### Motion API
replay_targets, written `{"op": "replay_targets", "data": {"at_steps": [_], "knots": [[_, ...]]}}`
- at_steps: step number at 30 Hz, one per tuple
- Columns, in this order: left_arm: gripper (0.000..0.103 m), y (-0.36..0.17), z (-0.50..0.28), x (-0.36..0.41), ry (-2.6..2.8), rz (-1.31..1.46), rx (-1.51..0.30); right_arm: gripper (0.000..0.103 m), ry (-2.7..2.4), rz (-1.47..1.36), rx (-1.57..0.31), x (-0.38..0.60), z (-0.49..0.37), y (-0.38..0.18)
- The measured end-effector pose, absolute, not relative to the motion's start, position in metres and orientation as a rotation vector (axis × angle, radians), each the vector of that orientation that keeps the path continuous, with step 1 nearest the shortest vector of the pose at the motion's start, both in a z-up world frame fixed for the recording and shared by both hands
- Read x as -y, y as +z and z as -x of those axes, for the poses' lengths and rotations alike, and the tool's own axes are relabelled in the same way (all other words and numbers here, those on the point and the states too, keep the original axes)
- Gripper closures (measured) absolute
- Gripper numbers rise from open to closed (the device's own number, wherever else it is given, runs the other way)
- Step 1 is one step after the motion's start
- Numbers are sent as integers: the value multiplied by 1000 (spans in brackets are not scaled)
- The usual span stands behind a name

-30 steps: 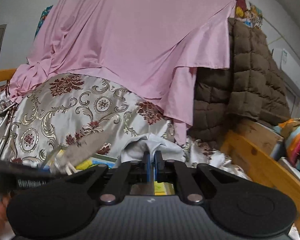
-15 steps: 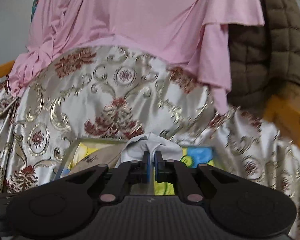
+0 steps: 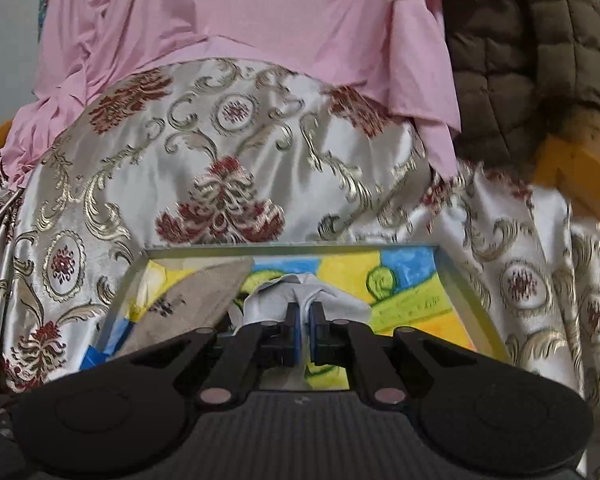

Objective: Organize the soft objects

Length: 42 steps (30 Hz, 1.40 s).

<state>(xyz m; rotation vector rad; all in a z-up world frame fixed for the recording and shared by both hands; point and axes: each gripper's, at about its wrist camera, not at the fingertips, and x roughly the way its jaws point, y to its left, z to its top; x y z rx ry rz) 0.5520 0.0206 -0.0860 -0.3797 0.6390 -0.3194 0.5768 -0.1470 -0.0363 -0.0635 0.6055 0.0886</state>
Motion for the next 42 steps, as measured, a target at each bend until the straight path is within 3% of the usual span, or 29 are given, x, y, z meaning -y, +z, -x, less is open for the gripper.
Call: {"op": "replay_targets", "data": {"at_steps": [11, 14, 16, 20, 22, 27, 32, 37, 42], "knots": [[61, -78, -545, -4, -283, 251, -606, 90, 141, -71, -647, 176, -566, -57], [59, -71, -536, 5, -251, 183, -570, 83, 153, -94, -643, 184, -559, -54], [55, -64, -529, 9, -242, 163, -552, 73, 162, -104, -641, 189, -552, -51], [34, -48, -512, 9, -221, 164, -532, 55, 178, -108, -602, 202, -529, -35], [33, -35, -504, 9, -231, 149, -530, 44, 186, -131, -581, 212, -513, -25], [22, 2, -473, -1, -220, 172, -479, 37, 202, -195, -538, 235, -469, -4], [18, 39, -434, 2, -218, 122, -421, 30, 195, -164, -455, 241, -420, 18], [7, 57, -378, 8, -234, 74, -391, 17, 195, -155, -367, 241, -366, 36], [7, 59, -330, -1, -211, 87, -388, 11, 193, -131, -304, 241, -321, 45]]}}
